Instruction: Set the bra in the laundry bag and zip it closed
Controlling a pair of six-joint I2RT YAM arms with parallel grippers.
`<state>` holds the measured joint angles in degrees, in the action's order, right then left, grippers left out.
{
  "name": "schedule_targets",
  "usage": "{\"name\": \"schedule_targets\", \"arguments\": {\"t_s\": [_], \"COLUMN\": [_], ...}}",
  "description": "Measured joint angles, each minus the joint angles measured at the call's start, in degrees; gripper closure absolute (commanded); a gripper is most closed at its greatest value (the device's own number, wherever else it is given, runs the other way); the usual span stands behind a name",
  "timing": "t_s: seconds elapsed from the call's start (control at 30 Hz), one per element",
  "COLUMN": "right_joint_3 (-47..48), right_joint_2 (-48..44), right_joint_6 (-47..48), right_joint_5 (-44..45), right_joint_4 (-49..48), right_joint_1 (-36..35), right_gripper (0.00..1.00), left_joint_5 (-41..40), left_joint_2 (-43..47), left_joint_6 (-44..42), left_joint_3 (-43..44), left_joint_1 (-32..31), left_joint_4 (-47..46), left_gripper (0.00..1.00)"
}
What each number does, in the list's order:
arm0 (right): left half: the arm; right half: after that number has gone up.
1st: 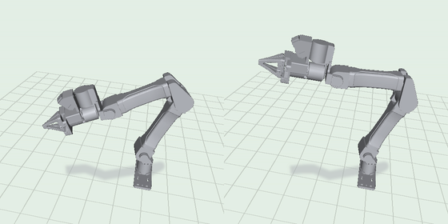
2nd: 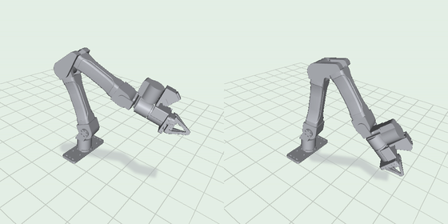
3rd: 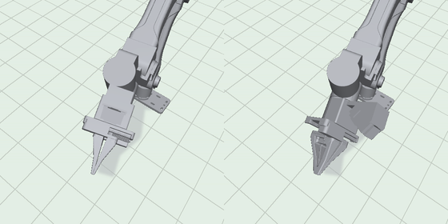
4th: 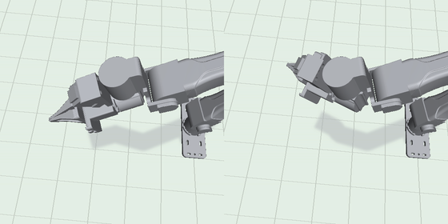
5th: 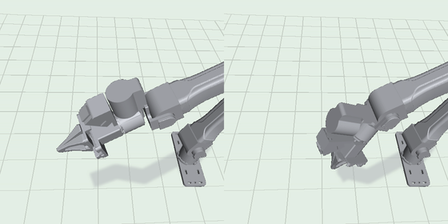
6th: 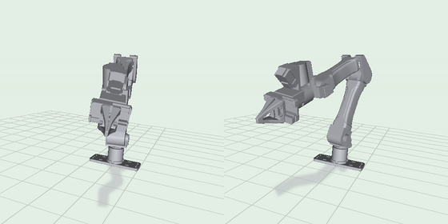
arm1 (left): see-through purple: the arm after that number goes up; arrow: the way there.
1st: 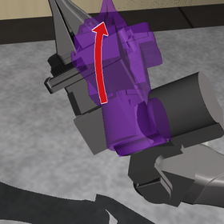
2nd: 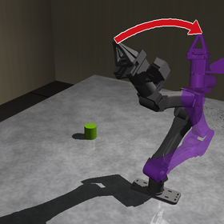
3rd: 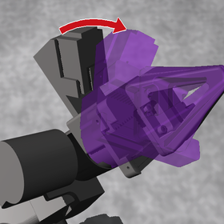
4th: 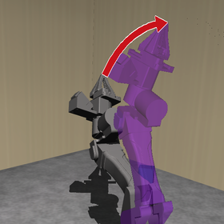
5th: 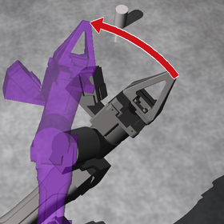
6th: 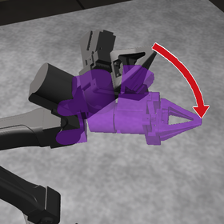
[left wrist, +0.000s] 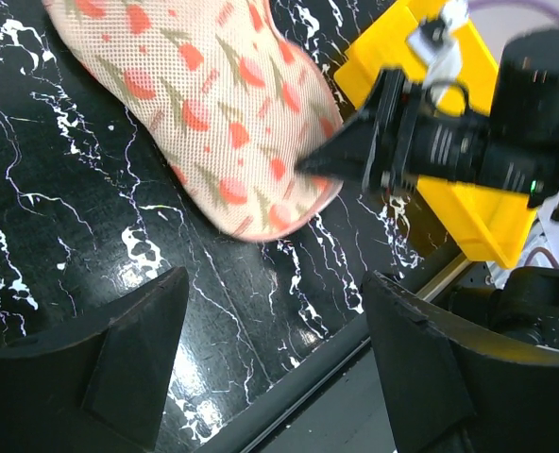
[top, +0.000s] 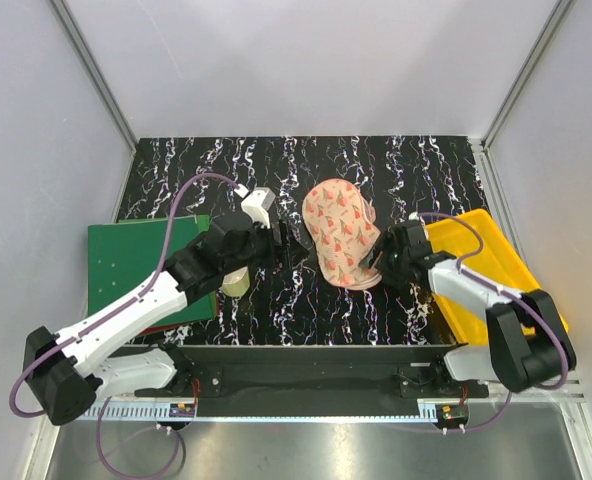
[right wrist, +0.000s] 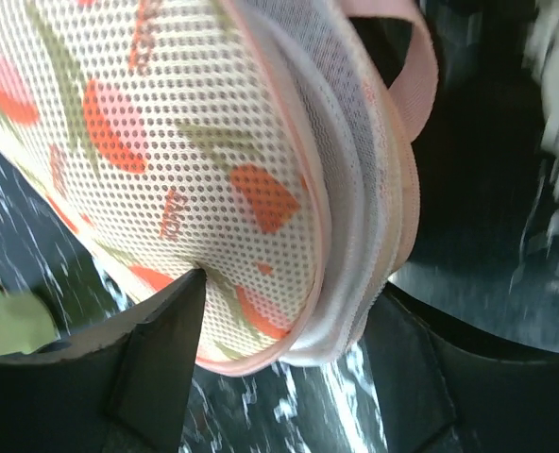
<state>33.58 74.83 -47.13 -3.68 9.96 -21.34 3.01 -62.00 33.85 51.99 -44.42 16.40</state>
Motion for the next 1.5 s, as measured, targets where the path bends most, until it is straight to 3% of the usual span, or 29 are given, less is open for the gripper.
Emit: {"name": "schedule_targets", "arguments": {"t_s": [0.1, 0.27, 0.5, 0.57, 0.67, 0.8, 0.83, 0.9, 0.93, 1.03, 1.17, 1.3, 1.5], "right_joint_3": [5.22, 19.78, 42.21, 47.93, 54.38, 60.83, 61.57, 61.57, 60.70, 55.80, 46.93, 39.89, 35.95], "right_joint_2": [5.03, 17.20, 35.04, 39.58, 43.87, 45.94, 45.79, 44.76, 43.78, 39.78, 32.50, 24.63, 14.71], "right_joint_6": [3.30, 9.73, 17.88, 20.04, 23.19, 25.46, 25.51, 25.18, 24.65, 23.12, 20.72, 18.45, 15.45], "right_joint_5": [-0.13, -0.48, -0.02, 0.50, 1.84, 2.82, 2.60, 2.01, 1.14, -0.70, -3.54, -5.99, -8.44], "right_joint_4": [-0.11, -0.28, 1.40, 2.84, 6.58, 11.41, 12.09, 12.70, 12.92, 13.31, 13.09, 12.61, 11.82], "right_joint_1": [3.28, 6.93, 9.70, 10.97, 12.22, 12.81, 12.79, 12.72, 12.72, 12.72, 12.72, 12.50, 11.52], "right_gripper": [0.34, 0.31, 0.15, 0.06, 0.02, 0.01, 0.01, 0.01, 0.01, 0.01, 0.01, 0.00, 0.00], "left_joint_5": [-0.02, 0.61, 5.62, 7.48, 9.97, 13.57, 13.94, 14.88, 15.23, 15.63, 12.76, 10.12, 9.66], "left_joint_2": [-1.55, -8.15, -23.56, -28.98, -37.38, -47.56, -49.51, -53.75, -55.36, -59.10, -63.14, -69.18, -80.67], "left_joint_6": [-0.42, -0.33, 1.14, 1.14, 1.11, 0.76, 0.74, 1.57, 2.25, 5.57, 11.34, 18.78, 29.20], "left_joint_3": [0.09, 2.80, 14.21, 18.95, 26.82, 35.12, 36.46, 39.54, 40.19, 41.35, 45.16, 54.88, 69.96], "left_joint_1": [1.01, 5.79, 14.47, 16.96, 20.55, 25.97, 26.97, 29.27, 30.18, 32.59, 33.53, 33.20, 33.03], "left_joint_4": [-0.31, -0.17, -1.03, -1.01, -1.07, -1.73, -1.90, -2.62, -3.67, -5.99, -6.80, -5.88, -3.32], "left_gripper": [0.20, 0.15, 0.08, 0.07, 0.09, 0.24, 0.36, 0.48, 0.62, 0.82, 0.91, 1.00, 1.00]}}
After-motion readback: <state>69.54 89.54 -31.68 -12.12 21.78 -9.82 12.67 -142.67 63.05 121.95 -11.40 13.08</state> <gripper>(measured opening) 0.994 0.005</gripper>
